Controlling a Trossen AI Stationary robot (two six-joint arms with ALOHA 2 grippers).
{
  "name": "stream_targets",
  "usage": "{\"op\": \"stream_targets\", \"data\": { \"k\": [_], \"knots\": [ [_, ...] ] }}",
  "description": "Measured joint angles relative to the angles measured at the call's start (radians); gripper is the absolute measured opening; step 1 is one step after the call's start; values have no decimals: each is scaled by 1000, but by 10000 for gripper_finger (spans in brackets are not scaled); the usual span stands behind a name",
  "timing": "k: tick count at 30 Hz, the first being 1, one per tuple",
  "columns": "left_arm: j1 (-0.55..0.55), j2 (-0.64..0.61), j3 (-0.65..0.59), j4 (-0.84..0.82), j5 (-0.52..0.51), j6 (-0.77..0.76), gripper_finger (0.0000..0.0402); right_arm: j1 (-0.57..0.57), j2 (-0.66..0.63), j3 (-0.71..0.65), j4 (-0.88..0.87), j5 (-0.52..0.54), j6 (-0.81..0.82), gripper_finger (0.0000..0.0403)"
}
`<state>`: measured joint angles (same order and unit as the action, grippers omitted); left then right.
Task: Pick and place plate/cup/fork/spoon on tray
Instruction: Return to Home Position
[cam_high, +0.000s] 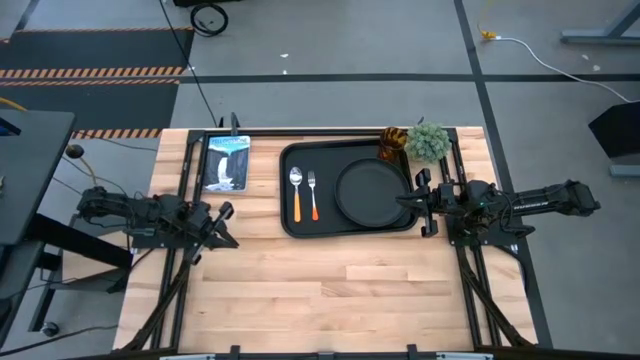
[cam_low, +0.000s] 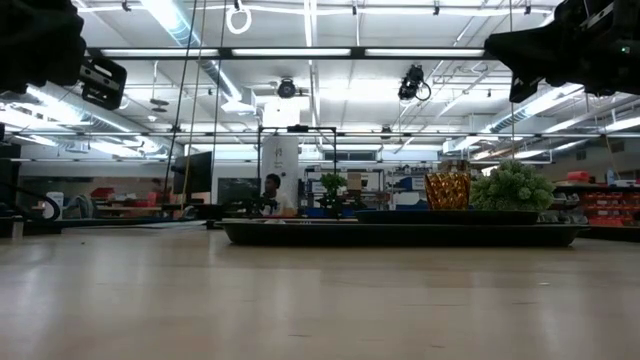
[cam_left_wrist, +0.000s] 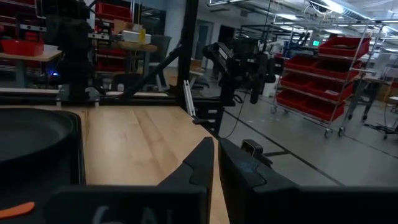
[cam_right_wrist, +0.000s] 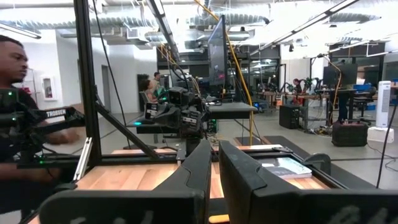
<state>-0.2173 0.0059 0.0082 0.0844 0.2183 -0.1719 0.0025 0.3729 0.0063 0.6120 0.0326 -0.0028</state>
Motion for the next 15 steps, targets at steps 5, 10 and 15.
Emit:
{"op": "stream_targets", "data": {
  "k": [5, 10, 15],
  "knots": [
    [0, 0, 0, 5, 0, 0, 28, 0, 0, 0, 0, 0, 0, 39],
    [0, 0, 0, 6, 0, 0, 32, 0, 0, 0, 0, 0, 0, 39],
    [0, 0, 0, 7, 0, 0, 30, 0, 0, 0, 0, 0, 0, 39]
  ]
}}
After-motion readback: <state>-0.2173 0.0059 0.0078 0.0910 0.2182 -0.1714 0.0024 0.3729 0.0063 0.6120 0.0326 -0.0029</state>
